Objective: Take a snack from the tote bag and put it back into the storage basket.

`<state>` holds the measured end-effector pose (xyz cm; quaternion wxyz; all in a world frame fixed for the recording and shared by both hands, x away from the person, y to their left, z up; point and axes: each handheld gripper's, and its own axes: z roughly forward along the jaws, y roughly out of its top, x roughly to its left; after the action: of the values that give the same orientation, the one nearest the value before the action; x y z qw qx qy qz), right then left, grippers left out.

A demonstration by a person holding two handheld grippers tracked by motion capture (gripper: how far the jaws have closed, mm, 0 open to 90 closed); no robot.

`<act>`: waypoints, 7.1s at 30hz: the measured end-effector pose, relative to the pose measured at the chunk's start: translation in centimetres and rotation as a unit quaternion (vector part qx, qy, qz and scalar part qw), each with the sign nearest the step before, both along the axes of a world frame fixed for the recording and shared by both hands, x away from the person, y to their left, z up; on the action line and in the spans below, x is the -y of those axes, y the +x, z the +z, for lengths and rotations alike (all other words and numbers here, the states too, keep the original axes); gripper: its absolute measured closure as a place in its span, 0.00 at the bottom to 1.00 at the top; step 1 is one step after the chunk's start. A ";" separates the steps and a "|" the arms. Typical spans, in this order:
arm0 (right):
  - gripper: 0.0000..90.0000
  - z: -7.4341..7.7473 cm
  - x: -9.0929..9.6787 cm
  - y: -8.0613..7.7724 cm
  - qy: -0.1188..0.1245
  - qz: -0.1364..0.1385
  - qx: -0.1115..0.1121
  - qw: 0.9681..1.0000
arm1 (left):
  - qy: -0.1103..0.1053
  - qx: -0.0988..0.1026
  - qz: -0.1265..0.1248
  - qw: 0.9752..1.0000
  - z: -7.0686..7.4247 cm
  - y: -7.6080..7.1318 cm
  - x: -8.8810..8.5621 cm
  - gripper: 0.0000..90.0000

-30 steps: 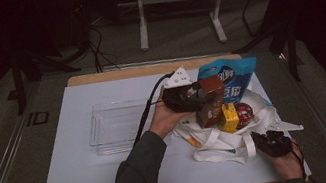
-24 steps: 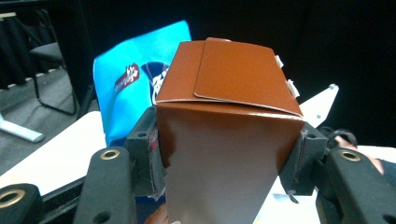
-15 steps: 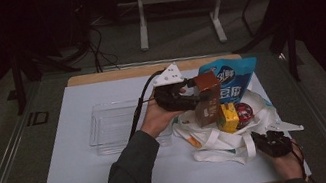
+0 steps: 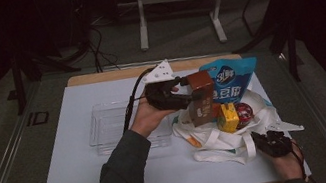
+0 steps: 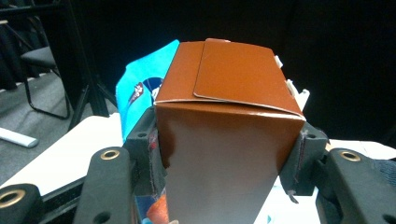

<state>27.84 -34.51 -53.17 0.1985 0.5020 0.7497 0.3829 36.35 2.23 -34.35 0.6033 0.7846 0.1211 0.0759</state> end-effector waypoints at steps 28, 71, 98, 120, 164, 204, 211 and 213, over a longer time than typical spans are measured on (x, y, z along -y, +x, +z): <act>0.90 -0.2 0.1 0.0 0.007 -0.003 0.002 1.000 | -0.011 0.009 0.033 0.999 1.9 -0.4 -6.4 0.48; 0.90 -0.2 0.2 0.0 0.009 -0.002 0.002 1.000 | 0.061 0.016 0.068 0.996 0.6 -0.1 -12.5 0.48; 0.90 -0.2 0.2 0.1 0.008 -0.001 0.001 1.000 | 0.111 0.004 0.091 0.990 0.0 -0.1 -16.0 0.48; 0.90 -0.2 0.1 0.0 0.007 -0.002 0.001 1.000 | 0.248 -0.053 0.037 0.967 -4.3 1.2 -14.4 0.47; 0.90 -0.2 0.1 0.0 0.008 -0.002 0.001 1.000 | 0.250 -0.106 -0.007 0.962 -9.3 2.1 -7.4 0.38; 0.90 -0.2 0.1 0.0 0.007 -0.003 0.002 1.000 | 0.207 -0.066 0.067 0.974 -9.8 0.4 -5.8 0.38; 0.89 -0.2 0.1 0.0 0.009 -0.001 0.001 1.000 | 0.193 -0.046 0.082 0.977 -9.4 -0.2 -5.4 0.39; 0.89 -0.2 0.1 0.0 0.010 -0.002 0.001 1.000 | 0.202 -0.032 0.085 0.975 -9.2 -0.5 -5.1 0.39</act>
<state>27.86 -34.65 -53.37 0.1951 0.5046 0.7450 0.3903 35.88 7.31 -43.60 0.4193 0.8793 0.1887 0.1243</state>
